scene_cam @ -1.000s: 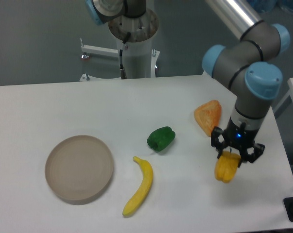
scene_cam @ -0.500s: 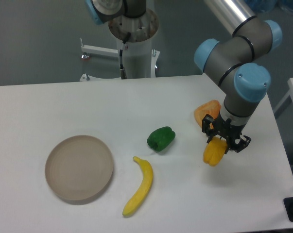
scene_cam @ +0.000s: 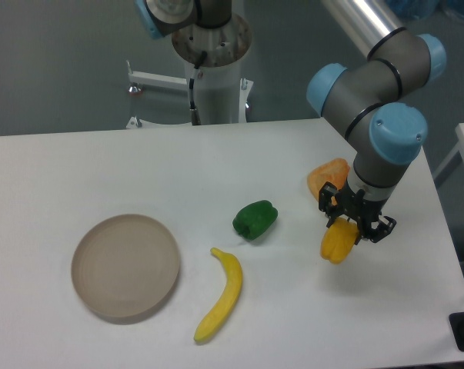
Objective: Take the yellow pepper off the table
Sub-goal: 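Hold the yellow pepper raised above the table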
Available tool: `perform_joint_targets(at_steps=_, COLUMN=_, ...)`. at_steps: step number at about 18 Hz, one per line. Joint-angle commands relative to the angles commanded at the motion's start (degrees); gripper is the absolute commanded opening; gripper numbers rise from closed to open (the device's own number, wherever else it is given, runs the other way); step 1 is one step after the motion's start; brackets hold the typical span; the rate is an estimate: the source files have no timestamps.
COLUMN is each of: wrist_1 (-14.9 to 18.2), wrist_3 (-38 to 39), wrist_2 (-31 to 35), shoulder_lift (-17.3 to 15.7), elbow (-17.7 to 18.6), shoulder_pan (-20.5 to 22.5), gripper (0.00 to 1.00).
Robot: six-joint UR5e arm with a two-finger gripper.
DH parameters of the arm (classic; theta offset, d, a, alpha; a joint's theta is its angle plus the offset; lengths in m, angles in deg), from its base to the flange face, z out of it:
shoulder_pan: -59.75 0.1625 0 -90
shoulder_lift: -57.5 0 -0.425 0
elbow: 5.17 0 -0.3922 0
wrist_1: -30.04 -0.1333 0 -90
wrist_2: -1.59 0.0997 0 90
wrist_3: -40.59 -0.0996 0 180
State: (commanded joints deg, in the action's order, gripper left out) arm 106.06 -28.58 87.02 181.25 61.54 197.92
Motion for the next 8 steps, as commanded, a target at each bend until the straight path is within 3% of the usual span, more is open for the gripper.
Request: perform_joint_targets(at_steps=8, wrist_1=-0.2, wrist_3=0.2, wrist_2=0.0, shoulder_lift=0.2, elbow=-0.1, shoulder_pan=-0.3, gripper=0.55)
